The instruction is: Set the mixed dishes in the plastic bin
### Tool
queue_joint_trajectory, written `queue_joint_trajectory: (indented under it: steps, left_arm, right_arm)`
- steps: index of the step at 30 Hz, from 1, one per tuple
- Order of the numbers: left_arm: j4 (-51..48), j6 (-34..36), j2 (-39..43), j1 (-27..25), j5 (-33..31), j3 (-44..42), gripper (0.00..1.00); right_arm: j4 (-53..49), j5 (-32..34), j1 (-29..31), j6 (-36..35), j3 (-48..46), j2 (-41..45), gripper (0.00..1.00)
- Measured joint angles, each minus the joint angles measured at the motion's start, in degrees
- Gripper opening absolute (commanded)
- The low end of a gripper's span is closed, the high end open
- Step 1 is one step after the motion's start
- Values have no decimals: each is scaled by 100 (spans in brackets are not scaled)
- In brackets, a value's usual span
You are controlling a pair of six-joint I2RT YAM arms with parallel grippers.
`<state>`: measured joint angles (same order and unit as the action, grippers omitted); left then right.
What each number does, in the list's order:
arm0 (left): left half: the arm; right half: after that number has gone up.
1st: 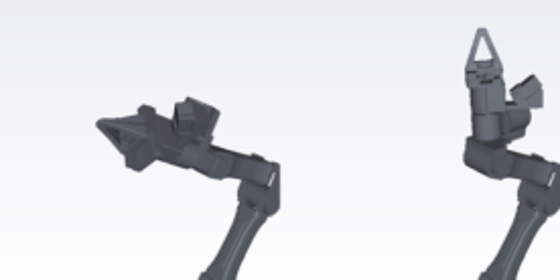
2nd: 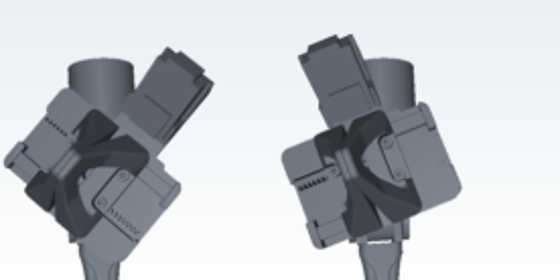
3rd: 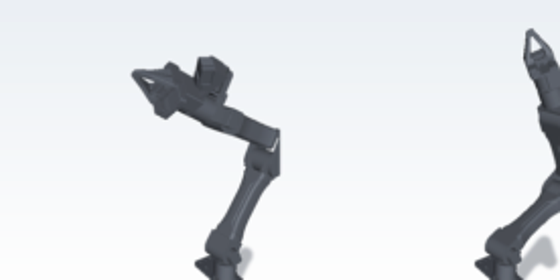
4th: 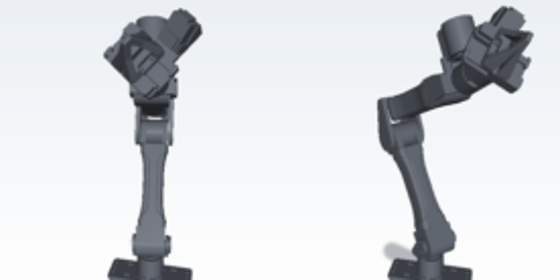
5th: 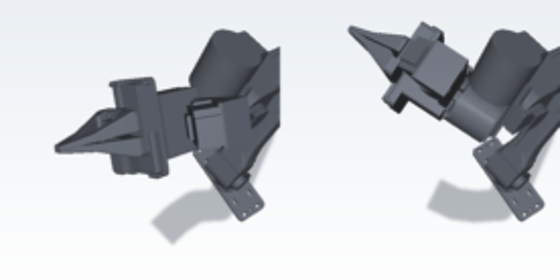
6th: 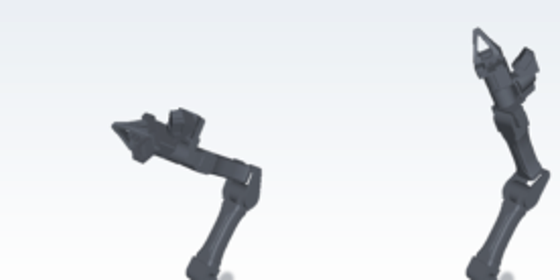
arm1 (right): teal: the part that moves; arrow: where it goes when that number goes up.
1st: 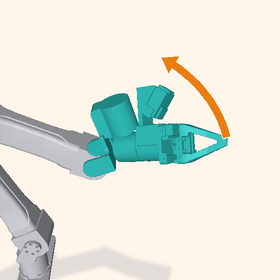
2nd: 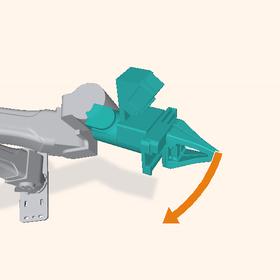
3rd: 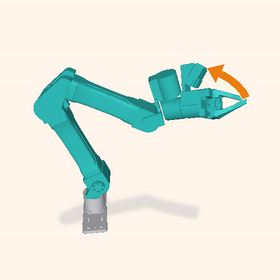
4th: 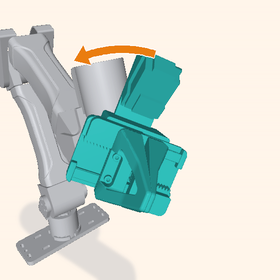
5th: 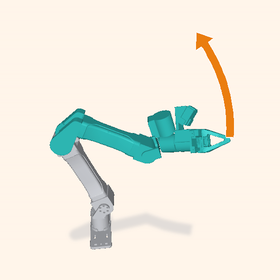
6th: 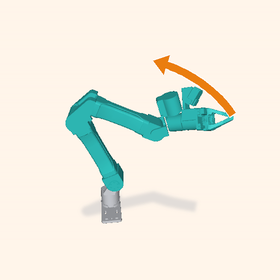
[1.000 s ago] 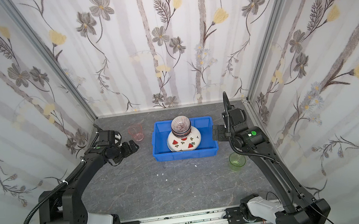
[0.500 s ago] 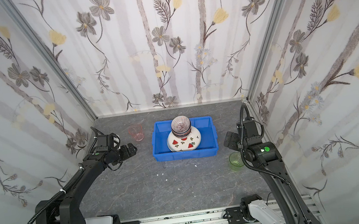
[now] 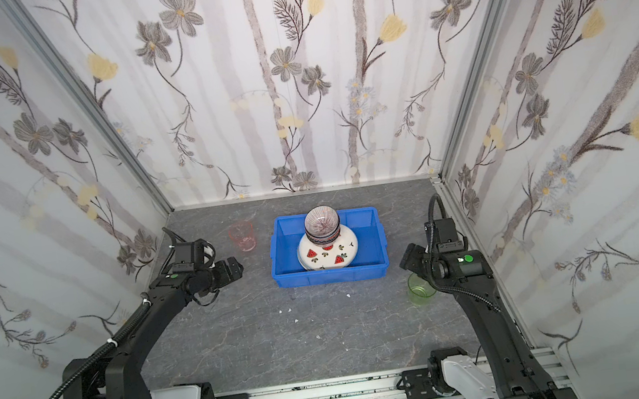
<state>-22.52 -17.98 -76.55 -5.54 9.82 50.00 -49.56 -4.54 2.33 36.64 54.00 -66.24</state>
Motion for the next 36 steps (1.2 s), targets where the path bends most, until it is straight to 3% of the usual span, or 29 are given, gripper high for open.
queue_joint_trajectory:
  steps: [20, 36]
  left_arm:
    - [0, -2, -157, -33, -59, -9, 100]
    - [0, -4, -289, -42, -9, -7, 100]
  right_arm:
    - [-645, 341, -564, 339, -361, -122, 71]
    - [-564, 280, -925, 382, -730, -529, 49]
